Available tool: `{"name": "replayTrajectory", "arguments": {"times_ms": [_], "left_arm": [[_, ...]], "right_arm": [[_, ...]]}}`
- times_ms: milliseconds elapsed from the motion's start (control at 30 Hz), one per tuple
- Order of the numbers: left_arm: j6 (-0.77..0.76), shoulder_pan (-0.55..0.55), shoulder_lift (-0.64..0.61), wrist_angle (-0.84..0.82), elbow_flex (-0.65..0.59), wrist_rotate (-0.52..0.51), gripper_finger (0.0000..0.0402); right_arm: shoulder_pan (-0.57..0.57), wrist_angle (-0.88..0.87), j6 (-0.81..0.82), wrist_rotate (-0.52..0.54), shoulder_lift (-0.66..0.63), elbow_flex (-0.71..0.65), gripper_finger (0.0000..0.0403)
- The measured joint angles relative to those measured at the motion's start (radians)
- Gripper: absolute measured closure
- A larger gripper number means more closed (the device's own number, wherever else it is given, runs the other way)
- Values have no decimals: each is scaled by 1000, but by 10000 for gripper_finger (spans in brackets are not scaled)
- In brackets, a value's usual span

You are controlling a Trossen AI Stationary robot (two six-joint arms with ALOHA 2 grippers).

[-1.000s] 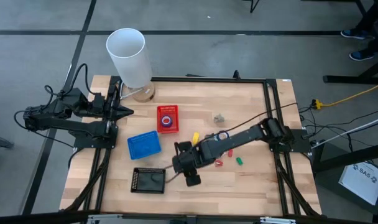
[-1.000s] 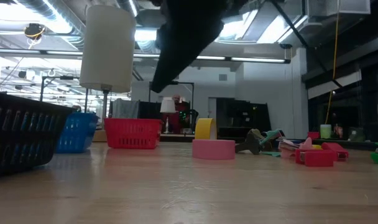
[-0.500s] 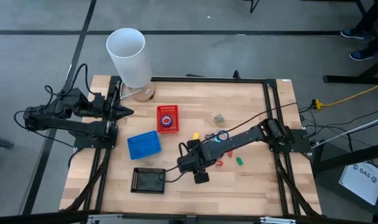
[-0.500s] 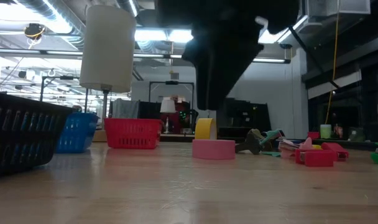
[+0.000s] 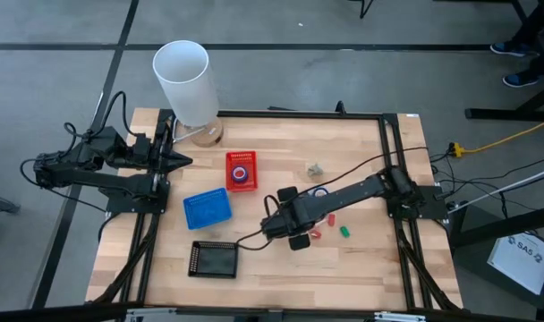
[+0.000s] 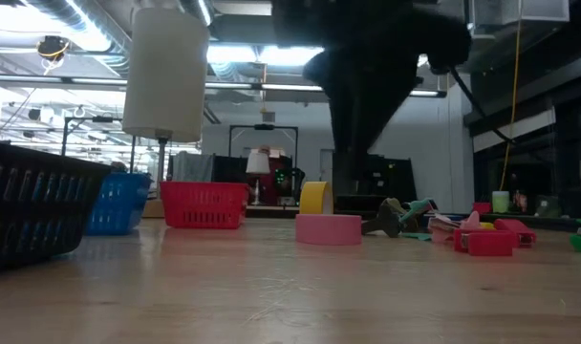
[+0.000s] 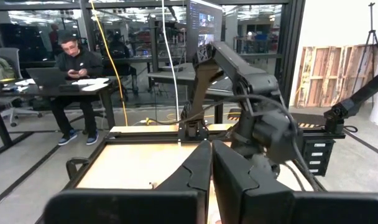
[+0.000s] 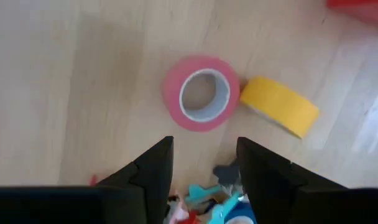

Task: Pick and place Stapler, Stapler remover, tape
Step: Put the pink tape into the red basket

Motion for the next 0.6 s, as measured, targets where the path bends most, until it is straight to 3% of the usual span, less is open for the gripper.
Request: {"name": "replayTrajectory", "arguments": {"times_ms": [167,467,600], "left_arm": [[0,0,0,0,0,0,390],[0,0,0,0,0,0,393],[0,0,0,0,0,0,391]], "right_arm": [[0,192,43,-115,-134,-174,224],[6,330,129,-88,-401,-412,224],[5,408,126,-40,-443,-471,224]]}}
